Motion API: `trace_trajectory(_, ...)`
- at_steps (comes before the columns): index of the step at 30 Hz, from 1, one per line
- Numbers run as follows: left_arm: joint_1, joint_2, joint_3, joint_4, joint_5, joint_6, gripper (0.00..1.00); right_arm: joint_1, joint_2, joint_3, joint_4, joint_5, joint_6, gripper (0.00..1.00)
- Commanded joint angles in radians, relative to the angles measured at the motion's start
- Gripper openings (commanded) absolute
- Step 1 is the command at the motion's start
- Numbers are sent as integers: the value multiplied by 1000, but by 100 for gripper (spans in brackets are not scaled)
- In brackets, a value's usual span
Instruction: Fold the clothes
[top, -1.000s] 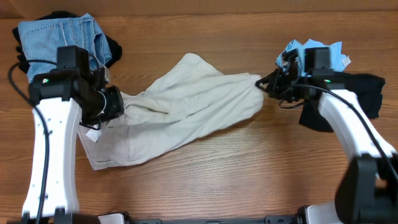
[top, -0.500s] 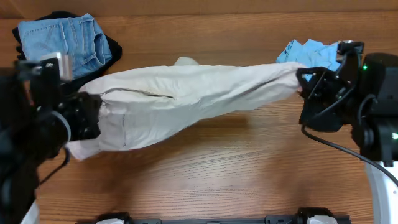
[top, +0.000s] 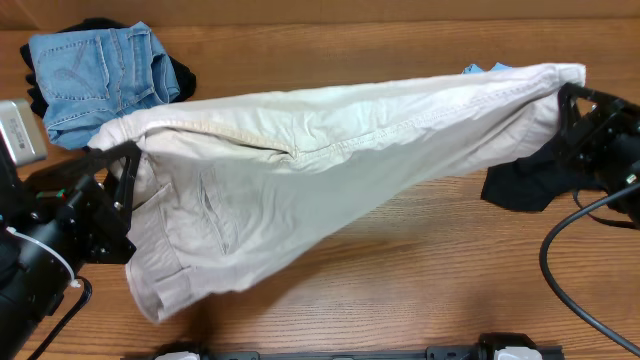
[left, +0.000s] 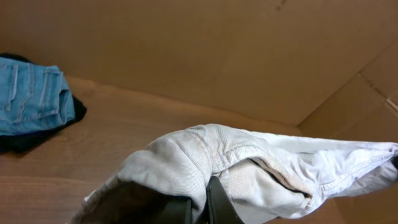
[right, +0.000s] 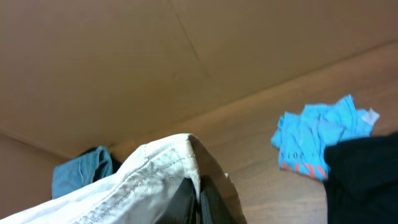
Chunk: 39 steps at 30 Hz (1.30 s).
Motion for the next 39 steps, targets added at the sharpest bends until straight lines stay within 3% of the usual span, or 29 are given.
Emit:
trace_trajectory(1, -2, 43, 23, 95, 22, -72, 4, -4, 24, 25, 66, 23, 8, 4)
trace_trajectory(8, -3, 311, 23, 376, 46, -138, 4, -4, 275, 25, 339, -15, 29, 4)
trace_trajectory(10, -37, 436, 23, 577, 134, -172, 4, -4, 352, 25, 460, -17, 33, 4)
trace_trajectory(13, -162, 529, 23, 799, 162, -256, 4, -33, 364, 26, 522, 18, 32, 4)
trace_trajectory(16, -299, 527, 29, 858, 154, -235, 4, -102, 340, 26, 489, 20, 32, 4)
trace_trajectory(21, -507, 474, 93, 726, 118, -217, 4, -223, 248, 26, 321, 20, 31, 4)
trace_trajectory(26, -653, 331, 116, 411, -284, -206, 4, -229, 117, 26, 205, -77, 28, 4)
trace_trajectory(29, -664, 282, 116, 309, -383, -192, 4, -229, 70, 26, 198, -145, 34, 4)
trace_trajectory(33, -659, 329, 115, 262, -556, -149, 4, -228, 121, 26, 212, -150, 55, 4)
trace_trajectory(36, -623, 434, 115, 282, -581, -120, 4, -220, 247, 26, 261, -182, 55, 4)
trace_trajectory(39, -537, 631, 115, 466, -577, -10, 4, -187, 418, 26, 440, -243, 74, 4)
